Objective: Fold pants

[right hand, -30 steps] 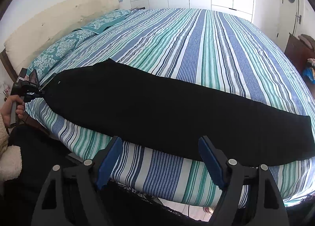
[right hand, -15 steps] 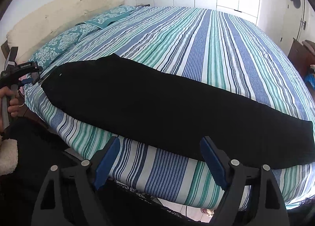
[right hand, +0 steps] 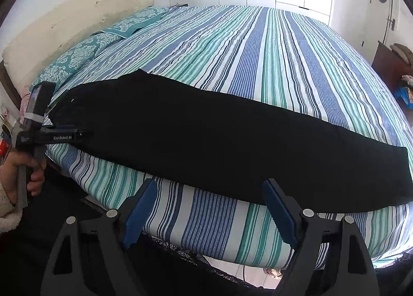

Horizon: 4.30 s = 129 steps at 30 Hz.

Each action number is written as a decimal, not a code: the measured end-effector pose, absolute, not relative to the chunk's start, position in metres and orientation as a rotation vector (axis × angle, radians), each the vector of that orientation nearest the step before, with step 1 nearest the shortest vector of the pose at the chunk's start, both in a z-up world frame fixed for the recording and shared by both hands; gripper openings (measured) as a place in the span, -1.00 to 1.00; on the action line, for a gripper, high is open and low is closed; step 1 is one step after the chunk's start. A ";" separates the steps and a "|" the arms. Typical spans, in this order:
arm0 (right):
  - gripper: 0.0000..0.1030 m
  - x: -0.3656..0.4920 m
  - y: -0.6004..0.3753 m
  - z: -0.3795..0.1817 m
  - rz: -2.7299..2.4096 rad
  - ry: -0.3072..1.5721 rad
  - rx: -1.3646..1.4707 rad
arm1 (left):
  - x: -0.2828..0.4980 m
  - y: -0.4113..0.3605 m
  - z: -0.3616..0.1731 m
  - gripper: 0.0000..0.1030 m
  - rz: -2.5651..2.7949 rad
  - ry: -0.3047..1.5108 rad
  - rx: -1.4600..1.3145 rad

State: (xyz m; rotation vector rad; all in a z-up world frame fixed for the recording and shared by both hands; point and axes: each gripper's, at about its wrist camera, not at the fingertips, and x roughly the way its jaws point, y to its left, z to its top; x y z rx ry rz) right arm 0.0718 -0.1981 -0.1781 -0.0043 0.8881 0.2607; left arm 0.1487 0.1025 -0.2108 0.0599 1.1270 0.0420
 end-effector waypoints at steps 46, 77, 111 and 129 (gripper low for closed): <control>0.62 0.108 -0.293 -0.213 -0.039 0.950 0.227 | 0.132 0.031 -0.189 0.50 -0.123 1.039 0.006; 0.84 0.050 -0.605 -0.188 -0.352 0.854 0.843 | 0.118 -0.015 -0.179 0.50 -0.142 1.019 0.120; 0.31 0.082 -0.616 -0.236 -0.147 0.977 0.940 | 0.112 -0.024 -0.174 0.50 -0.152 1.001 0.142; 0.37 0.104 -0.634 -0.268 0.060 0.909 1.115 | 0.113 -0.036 -0.177 0.50 -0.172 1.017 0.164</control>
